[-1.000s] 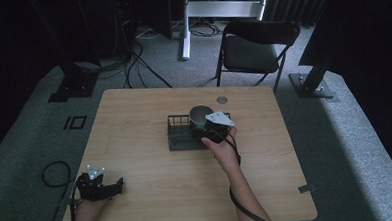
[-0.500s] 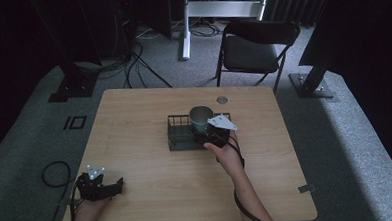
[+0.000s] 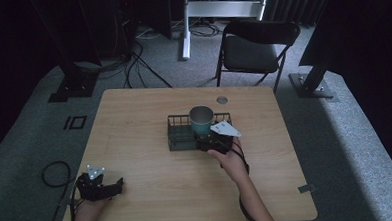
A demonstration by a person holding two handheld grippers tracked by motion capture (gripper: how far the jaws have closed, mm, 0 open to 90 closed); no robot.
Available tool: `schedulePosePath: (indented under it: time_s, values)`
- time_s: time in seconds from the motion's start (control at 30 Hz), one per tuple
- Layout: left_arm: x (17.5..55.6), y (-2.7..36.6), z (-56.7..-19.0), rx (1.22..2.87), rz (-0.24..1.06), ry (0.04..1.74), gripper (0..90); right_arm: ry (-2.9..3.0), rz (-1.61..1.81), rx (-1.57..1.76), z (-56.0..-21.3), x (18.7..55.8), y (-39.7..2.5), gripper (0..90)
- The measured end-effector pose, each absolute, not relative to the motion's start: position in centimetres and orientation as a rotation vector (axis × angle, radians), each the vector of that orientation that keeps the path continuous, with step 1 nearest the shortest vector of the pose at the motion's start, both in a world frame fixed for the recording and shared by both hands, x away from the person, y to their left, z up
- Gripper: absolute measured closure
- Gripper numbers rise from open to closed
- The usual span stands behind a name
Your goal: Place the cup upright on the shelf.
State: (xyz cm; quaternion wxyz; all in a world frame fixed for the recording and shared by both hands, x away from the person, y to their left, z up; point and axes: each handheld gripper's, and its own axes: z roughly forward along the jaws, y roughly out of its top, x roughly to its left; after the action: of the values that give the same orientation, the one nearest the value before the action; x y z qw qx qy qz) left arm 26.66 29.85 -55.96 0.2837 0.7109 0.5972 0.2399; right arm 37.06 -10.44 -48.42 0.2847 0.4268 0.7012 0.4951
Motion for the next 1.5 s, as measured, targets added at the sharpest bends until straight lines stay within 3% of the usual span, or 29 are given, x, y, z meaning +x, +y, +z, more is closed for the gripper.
schedulePosePath:
  time_s: [1.5]
  values:
    - [26.7, 29.9, -56.0, 1.904, 0.643, 1.598, 1.4, 1.870, 1.235, 1.179, -51.5, 31.6, -18.9, 11.0]
